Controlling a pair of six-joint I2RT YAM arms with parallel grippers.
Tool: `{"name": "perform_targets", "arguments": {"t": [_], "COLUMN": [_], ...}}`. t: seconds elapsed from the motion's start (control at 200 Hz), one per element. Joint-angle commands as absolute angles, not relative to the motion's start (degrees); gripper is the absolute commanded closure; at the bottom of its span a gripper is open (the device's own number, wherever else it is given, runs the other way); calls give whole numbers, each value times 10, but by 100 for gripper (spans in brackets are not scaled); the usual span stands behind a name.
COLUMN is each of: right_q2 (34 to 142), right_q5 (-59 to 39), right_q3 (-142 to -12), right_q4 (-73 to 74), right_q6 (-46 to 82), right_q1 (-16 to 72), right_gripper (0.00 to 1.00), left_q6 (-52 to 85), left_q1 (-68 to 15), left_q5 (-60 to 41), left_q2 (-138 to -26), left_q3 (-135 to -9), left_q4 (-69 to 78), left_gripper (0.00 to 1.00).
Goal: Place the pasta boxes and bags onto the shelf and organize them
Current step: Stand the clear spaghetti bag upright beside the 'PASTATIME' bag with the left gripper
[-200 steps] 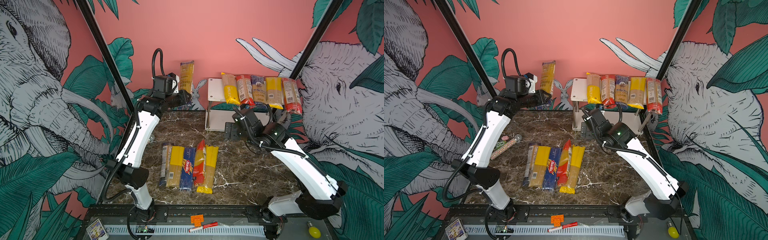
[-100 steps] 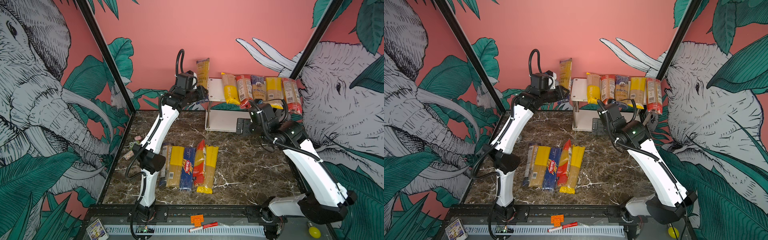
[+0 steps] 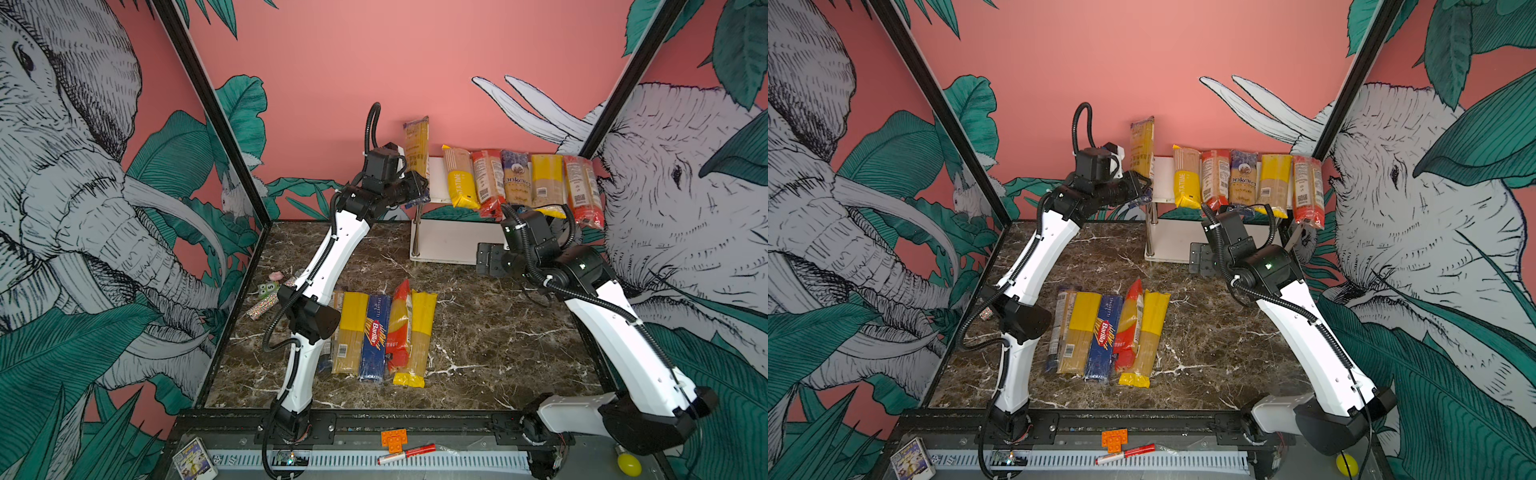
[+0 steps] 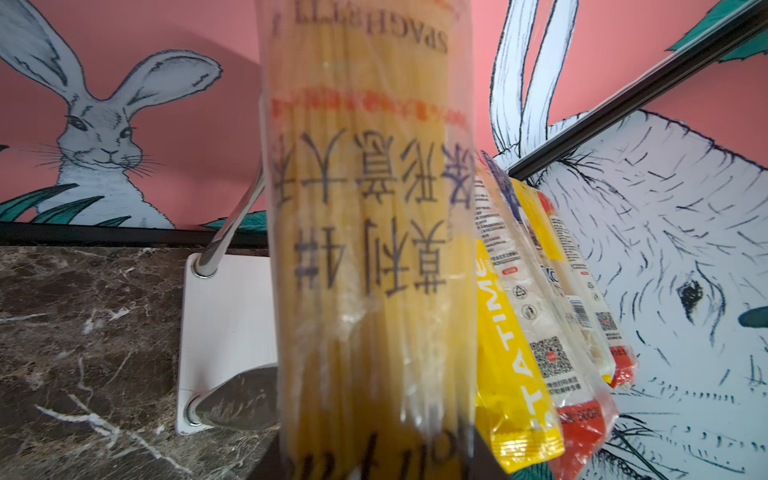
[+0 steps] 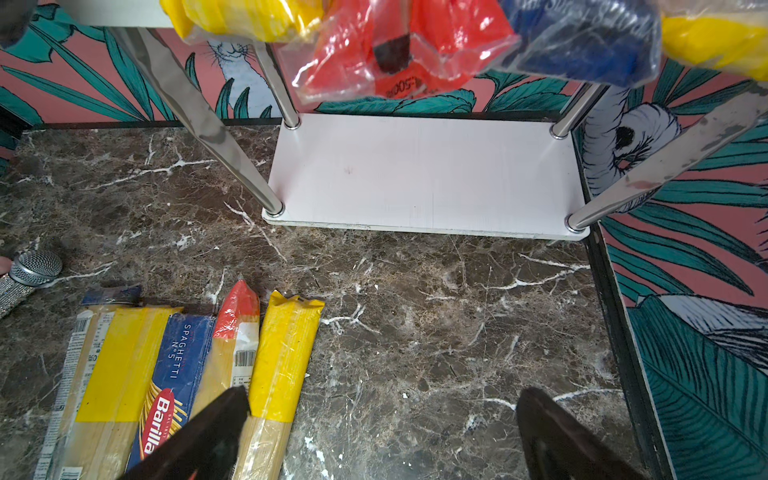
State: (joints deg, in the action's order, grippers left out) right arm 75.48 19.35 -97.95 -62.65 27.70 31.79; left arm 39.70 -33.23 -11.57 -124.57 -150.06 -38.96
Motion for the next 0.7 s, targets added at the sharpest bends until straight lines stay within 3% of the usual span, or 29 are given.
{"name": "perform_targets", "arguments": {"t": [0.0,0.35,0.505,0.575,0.695], "right_q2": [761,747,729,721,711], "right_q5": [183,169,161,159,153], "right_q3": [-992,-978,-956,-949,-941], "right_q4": [-614,-617,-616,-616,-617], "right_q6": [265,259,262,263,263], "right_q1": [311,296,288,283,275], "right_gripper": [1,1,1,1,1], "left_q6": [395,405,403,403,410], "left_q1": [-343,-350,-351,-351,-348], "left_q5": [-126,-134,-134,-136,-147], "left_q2": [-1214,-1231,-1240,-1247,-1258], "left_q3": [-1545,-1546,-1547,-1550,-1557], "left_q4": [-273,-264,-268,-265,-266], "left_gripper": [100,100,71,52,37]}}
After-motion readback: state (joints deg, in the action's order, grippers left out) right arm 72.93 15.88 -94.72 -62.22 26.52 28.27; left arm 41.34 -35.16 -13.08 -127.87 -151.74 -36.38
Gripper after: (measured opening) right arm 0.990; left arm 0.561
